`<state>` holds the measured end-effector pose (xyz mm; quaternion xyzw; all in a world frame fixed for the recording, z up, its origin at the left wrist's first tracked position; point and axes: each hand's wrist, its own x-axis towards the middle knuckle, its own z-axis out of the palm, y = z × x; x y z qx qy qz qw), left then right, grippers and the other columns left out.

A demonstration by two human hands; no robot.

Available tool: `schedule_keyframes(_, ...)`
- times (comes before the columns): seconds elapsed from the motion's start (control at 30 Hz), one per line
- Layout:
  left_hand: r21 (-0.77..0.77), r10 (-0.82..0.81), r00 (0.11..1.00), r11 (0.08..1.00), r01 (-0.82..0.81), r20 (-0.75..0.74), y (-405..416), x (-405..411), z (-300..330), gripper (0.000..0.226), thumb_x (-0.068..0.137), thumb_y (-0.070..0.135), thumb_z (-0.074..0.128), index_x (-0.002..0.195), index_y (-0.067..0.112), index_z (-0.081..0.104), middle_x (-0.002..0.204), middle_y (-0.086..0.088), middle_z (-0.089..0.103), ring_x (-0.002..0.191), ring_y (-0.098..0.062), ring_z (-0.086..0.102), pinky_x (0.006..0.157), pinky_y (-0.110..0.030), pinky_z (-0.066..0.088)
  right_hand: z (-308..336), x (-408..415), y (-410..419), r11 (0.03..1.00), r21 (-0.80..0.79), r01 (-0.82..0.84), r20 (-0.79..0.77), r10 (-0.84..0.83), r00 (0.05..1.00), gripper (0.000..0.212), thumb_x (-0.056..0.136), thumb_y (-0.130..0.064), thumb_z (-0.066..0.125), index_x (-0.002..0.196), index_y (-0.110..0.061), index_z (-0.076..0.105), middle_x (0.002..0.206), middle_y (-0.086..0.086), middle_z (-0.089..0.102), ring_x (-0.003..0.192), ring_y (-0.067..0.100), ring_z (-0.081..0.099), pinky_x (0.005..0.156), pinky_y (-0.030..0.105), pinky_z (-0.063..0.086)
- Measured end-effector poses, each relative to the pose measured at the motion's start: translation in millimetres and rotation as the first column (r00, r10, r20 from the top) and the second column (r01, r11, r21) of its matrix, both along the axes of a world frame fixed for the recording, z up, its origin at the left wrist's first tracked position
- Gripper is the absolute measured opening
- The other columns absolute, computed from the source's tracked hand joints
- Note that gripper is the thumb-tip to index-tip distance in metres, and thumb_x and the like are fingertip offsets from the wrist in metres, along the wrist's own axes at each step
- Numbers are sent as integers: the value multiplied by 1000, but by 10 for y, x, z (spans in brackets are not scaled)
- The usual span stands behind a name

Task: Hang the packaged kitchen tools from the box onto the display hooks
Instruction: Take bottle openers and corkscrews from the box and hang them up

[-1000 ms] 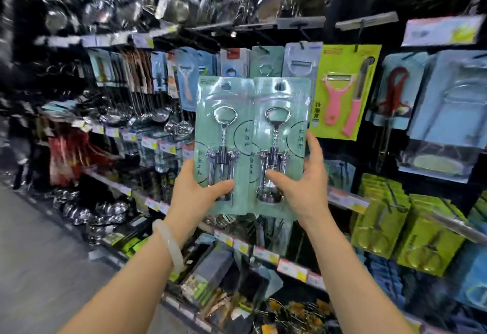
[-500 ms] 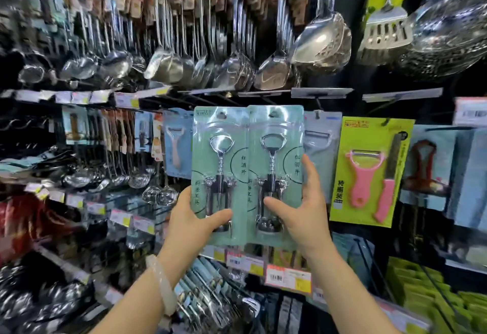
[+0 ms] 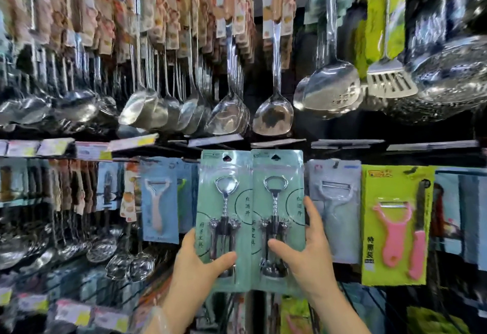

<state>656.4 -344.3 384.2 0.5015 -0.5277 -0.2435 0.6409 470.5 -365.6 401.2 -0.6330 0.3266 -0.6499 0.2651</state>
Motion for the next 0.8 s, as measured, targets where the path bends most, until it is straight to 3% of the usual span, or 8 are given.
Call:
schedule_keyframes(0.1,-12,-36,999,999,36,4,-147,65,5,92,63,25,88,140,18,38,136,1,50,123,-21,48,107,-40,38,-13,72,-96,999,14,52,29,-52,998,97,69,-5,81,126,-61,26,146,-22,30,137,7,31,115,40,27)
schedule_keyframes(0.2,-28,-73,997,997,73,17,-209,81,27,75,65,16,87,126,23,45,114,10,58,105,-13,54,94,-29,39,-44,113,-139,997,30,65,66,-67,996,97,65,-10,82,121,-70,30,147,-18,34,136,11,36,113,47,31)
schedule_keyframes(0.27,-37,-116,993,992,117,17,-251,94,19,69,66,13,86,121,25,45,102,19,56,98,-10,53,87,-24,38,-64,122,-171,996,35,82,59,-84,995,95,67,-7,81,121,-67,31,146,-18,35,135,10,36,113,43,31)
schedule_keyframes(0.4,-51,-161,986,985,163,32,-317,102,-14,69,66,8,84,117,27,43,101,24,51,102,-12,51,70,-13,38,-72,129,-209,993,13,119,4,-119,993,91,71,1,77,125,-54,28,139,-22,32,133,3,30,109,26,24)
schedule_keyframes(0.6,-25,-215,976,976,216,27,-397,168,-57,81,64,13,86,131,25,42,113,14,55,102,-9,53,88,-26,38,-43,150,-222,988,12,152,-2,-152,988,93,72,1,77,128,-52,24,140,-20,32,131,0,30,108,25,25)
schedule_keyframes(0.73,-21,-203,979,979,204,25,-475,217,-96,89,63,16,87,138,19,40,120,7,56,110,-17,53,95,-31,40,-41,174,-225,991,37,131,38,-132,990,92,71,6,75,130,-45,26,125,-31,37,104,-25,39,88,3,34)
schedule_keyframes(0.8,-22,-202,979,979,202,21,-511,242,-121,93,61,18,88,140,19,39,127,3,55,115,-20,52,100,-37,43,-49,187,-252,990,63,123,74,-128,989,93,71,8,75,133,-43,27,123,-32,35,101,-25,39,80,-1,37)
